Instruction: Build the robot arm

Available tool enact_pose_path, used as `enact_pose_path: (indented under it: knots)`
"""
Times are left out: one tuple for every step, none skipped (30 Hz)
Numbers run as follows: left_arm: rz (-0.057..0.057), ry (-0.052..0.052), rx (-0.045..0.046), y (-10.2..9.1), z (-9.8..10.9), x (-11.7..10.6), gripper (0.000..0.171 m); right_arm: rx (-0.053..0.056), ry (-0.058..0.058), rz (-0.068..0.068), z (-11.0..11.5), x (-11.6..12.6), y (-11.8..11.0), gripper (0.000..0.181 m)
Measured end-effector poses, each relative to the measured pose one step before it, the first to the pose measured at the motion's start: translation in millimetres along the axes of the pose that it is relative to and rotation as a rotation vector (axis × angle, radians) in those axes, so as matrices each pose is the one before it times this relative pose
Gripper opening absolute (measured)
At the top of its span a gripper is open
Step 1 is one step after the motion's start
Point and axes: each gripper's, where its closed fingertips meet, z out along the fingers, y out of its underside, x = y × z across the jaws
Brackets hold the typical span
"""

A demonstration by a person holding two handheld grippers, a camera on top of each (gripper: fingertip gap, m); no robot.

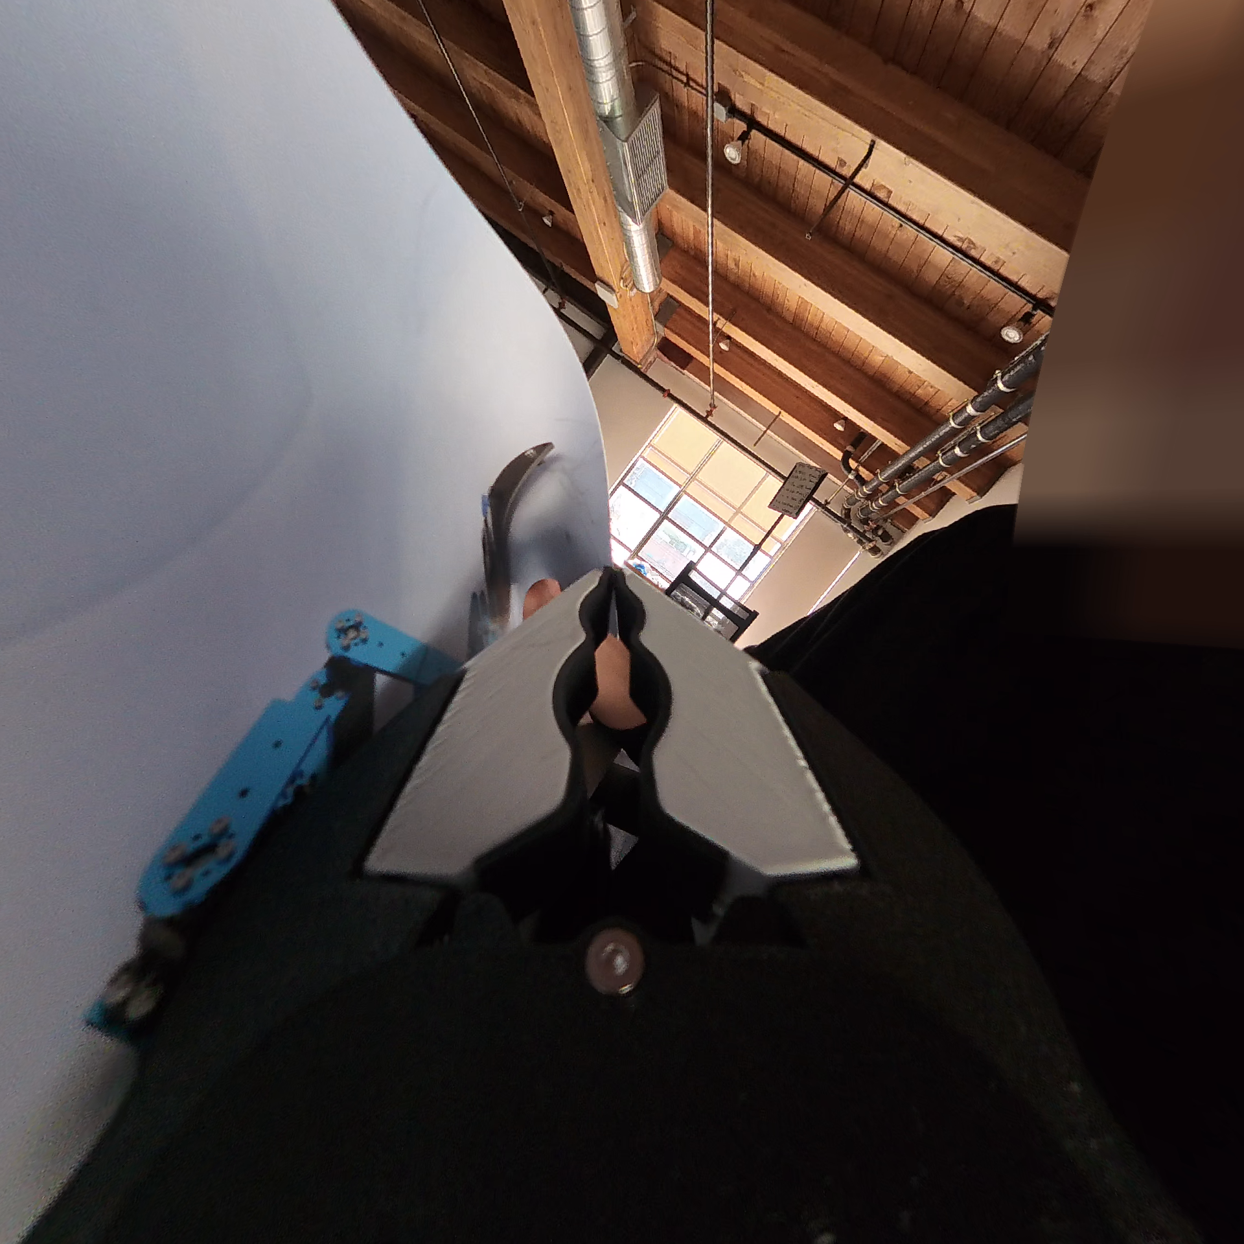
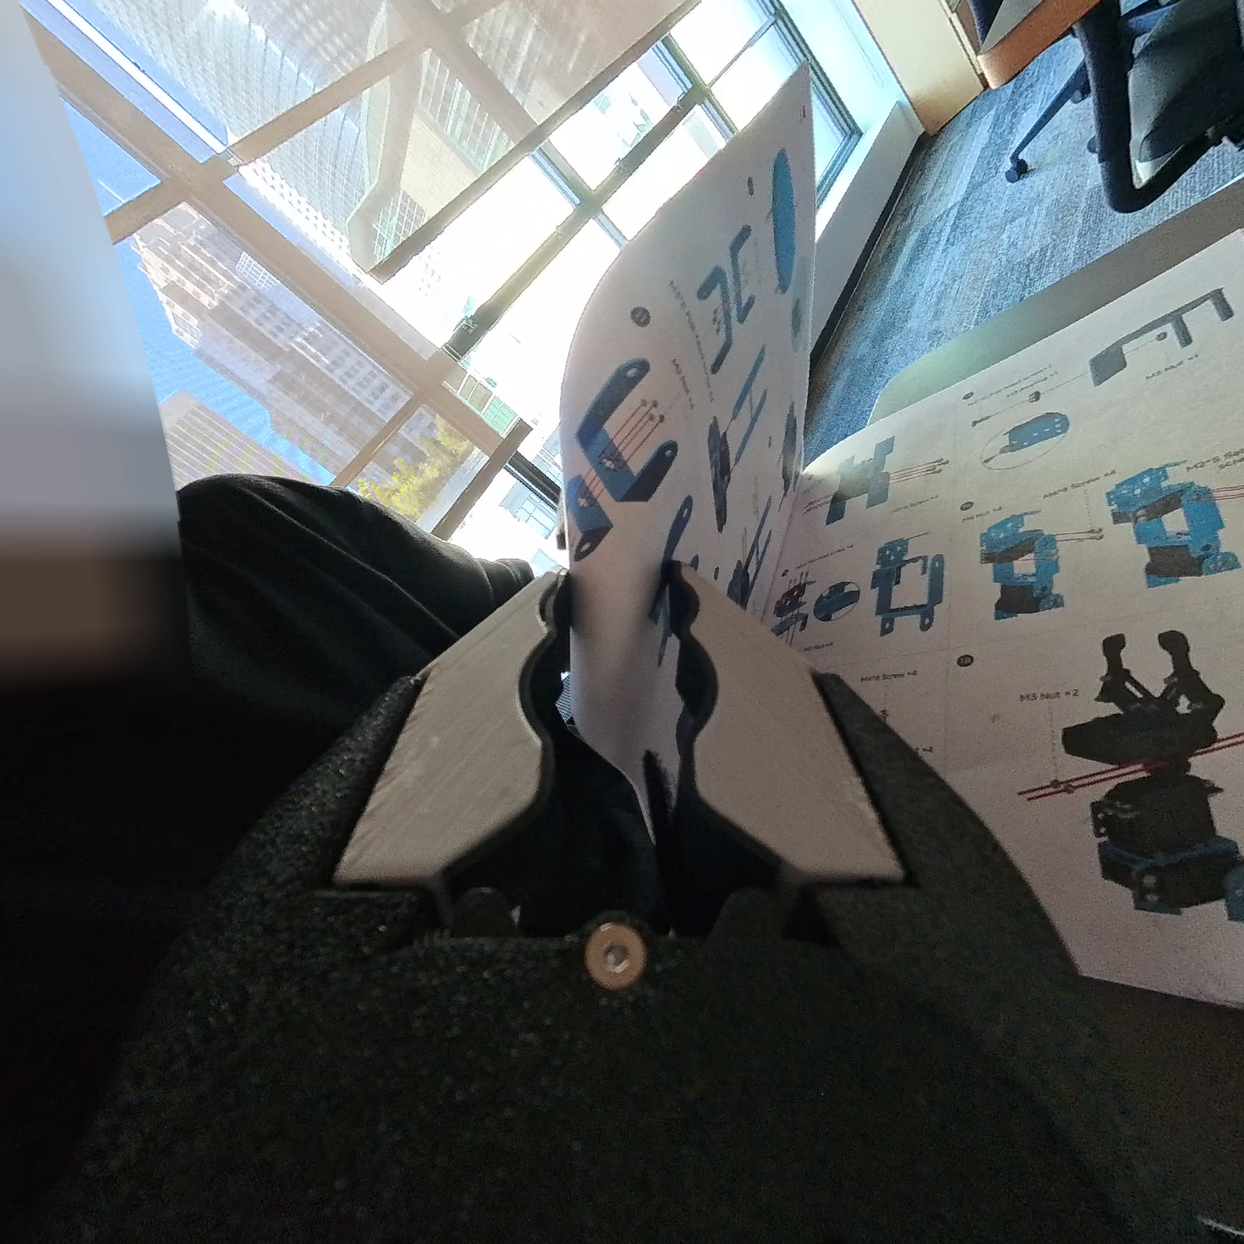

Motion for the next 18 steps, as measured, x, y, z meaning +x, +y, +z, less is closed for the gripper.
enact_pose_path:
  knots:
    - [0.0026, -0.003, 0.00306, -0.52, -0.17, -0.19, 0.0, -0.0003, -0.0002, -0.0007, 0.2, -0.31, -0.03, 0.027]
    - [0.0041, -0.0047, -0.00011, -0.11, -0.03, -0.42, 0.0, 0.0004, -0.0005, -0.0004, 0.03, -0.18, -0.04, 0.027]
    - [0.0043, -0.0049, -0.003, 0.1, -0.04, -0.3, 0.0, 0.0003, -0.0011, -0.0002, -0.07, -0.21, 0.03, 0.026]
    - [0.0035, 0.0026, -0.00673, 0.84, 0.18, 0.8, 0.0, -0.0013, -0.0038, 0.0017, 0.0, -0.42, 0.38, 0.026]
    - [0.0043, 0.008, -0.00599, 0.86, 0.25, 1.64, 0.0, -0.0002, -0.0049, 0.0026, 0.27, -0.41, 0.42, 0.027]
    - [0.0063, 0.0064, 0.00082, -0.08, 0.11, 1.63, 0.0, 0.0031, -0.0063, 0.0039, 0.28, -0.65, -0.24, 0.027]
    - [0.0027, 0.0107, 0.00199, -0.13, 0.26, 2.1, 0.0, 0.0016, -0.0074, 0.0036, 0.38, -0.9, -0.18, 0.027]
    - [0.0008, 0.0078, -0.00068, 0.1, 0.32, 1.51, 0.0, -0.001, -0.0067, 0.0009, 0.23, -0.97, 0.12, 0.027]
    - [0.0062, -0.007, 0.0006, -0.15, -0.18, -0.52, 0.0, 0.0003, 0.0009, -0.0003, -0.28, 0.03, -0.24, 0.027]
    - [0.0092, -0.0082, -0.00252, 0.27, -0.36, -0.76, 0.0, 0.0, 0.0103, -0.0027, -0.82, 1.53, -0.24, 0.028]
    - [0.0059, -0.0093, -0.00192, 0.09, -0.76, -1.07, 0.0, -0.0007, 0.0032, -0.0013, -0.86, 0.6, -0.02, 0.028]
    - [0.0019, -0.0116, 0.00319, -0.72, -1.33, -1.41, 0.0, 0.0022, 0.0067, 0.0017, -1.2, 1.26, -0.41, 0.028]
    - [0.001, -0.0048, 0.007, -1.24, -2.15, -0.15, 0.0, 0.003, 0.0089, 0.0005, -1.47, 1.91, -0.66, 0.029]
    - [-0.0012, -0.0044, 0.00458, -0.69, -2.78, 0.44, 0.0, 0.0056, 0.0053, 0.0018, -1.78, 1.29, -1.16, 0.029]
    - [-0.0002, -0.0099, 0.00319, -0.09, -3.7, 0.38, 0.0, 0.0109, 0.0068, -0.0004, -2.08, 1.04, -2.15, 0.03]
    - [-0.0014, -0.0016, 0.00987, -0.73, -5.45, 3.01, 0.0, 0.0092, 0.0086, -0.0029, -2.57, 0.96, -2.26, 0.028]
    - [-0.0066, 0.0065, 0.0163, -1.91, -7.44, 5.57, 0.0, 0.0101, 0.0116, -0.0075, -3.67, 0.87, -2.58, 0.024]
    - [-0.0036, 0.0004, 0.01547, -2.61, -9.23, 6.37, 0.0, 0.0126, 0.017, -0.0107, -4.68, 0.94, -3.44, 0.021]
